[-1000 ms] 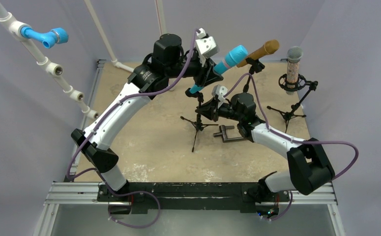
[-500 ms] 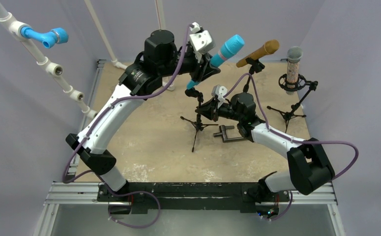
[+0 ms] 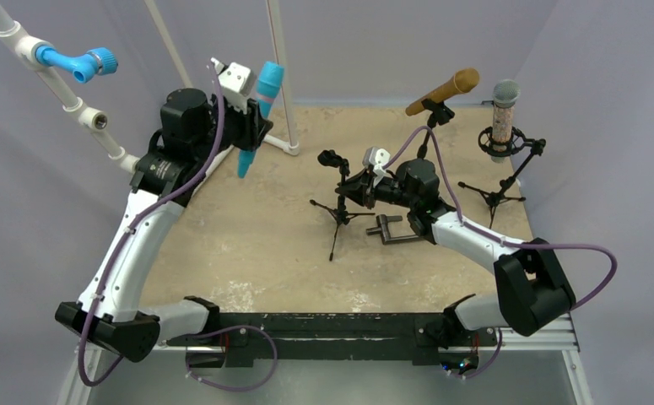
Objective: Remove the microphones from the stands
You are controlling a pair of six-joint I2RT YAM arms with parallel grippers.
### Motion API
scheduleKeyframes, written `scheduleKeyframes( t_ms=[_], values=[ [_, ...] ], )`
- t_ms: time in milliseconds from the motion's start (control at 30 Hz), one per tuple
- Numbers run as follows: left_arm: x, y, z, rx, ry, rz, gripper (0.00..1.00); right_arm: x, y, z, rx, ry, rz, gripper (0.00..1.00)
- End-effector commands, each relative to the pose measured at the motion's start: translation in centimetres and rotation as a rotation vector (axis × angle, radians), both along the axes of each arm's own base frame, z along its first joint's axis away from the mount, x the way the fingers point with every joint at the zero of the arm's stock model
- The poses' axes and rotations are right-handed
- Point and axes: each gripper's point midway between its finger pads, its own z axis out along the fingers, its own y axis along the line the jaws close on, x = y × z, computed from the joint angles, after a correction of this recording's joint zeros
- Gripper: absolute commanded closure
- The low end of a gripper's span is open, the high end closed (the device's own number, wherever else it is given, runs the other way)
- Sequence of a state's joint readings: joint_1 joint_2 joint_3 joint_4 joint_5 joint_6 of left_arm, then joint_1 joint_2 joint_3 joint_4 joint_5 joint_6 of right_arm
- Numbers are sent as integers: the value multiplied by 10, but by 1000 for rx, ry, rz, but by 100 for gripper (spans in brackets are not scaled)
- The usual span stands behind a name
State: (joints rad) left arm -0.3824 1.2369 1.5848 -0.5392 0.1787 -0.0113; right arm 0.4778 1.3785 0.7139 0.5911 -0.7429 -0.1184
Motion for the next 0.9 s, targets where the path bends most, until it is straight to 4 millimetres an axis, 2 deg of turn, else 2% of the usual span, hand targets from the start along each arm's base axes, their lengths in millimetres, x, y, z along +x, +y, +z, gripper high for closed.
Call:
scheduleKeyframes(
  t_ms=[0, 100, 200, 267, 400, 533, 700, 867],
  values=[
    [15, 32, -67, -70, 186, 182, 100, -11, -5, -41, -100, 110, 9, 100],
    [18, 46, -115, -71, 285, 252, 100, -12, -5, -40, -98, 109, 11, 100],
    [20, 50, -157, -61, 359, 286, 100, -12, -5, -39, -97, 106, 13, 100],
    [22, 50, -183, -52, 401, 299, 100, -12, -5, -39, -98, 107, 14, 100],
    [27, 49, -234, -30, 534, 336, 92, -13, -6, -40, -100, 110, 14, 100],
    [28, 47, -283, -40, 699, 377, 91, -13, -7, -39, -100, 103, 15, 100],
    [36, 49, -321, -6, 787, 407, 92, -13, -8, -39, -98, 103, 14, 100],
    [35, 49, -349, 14, 872, 417, 88, -11, -10, -38, -99, 98, 3, 100]
  ],
)
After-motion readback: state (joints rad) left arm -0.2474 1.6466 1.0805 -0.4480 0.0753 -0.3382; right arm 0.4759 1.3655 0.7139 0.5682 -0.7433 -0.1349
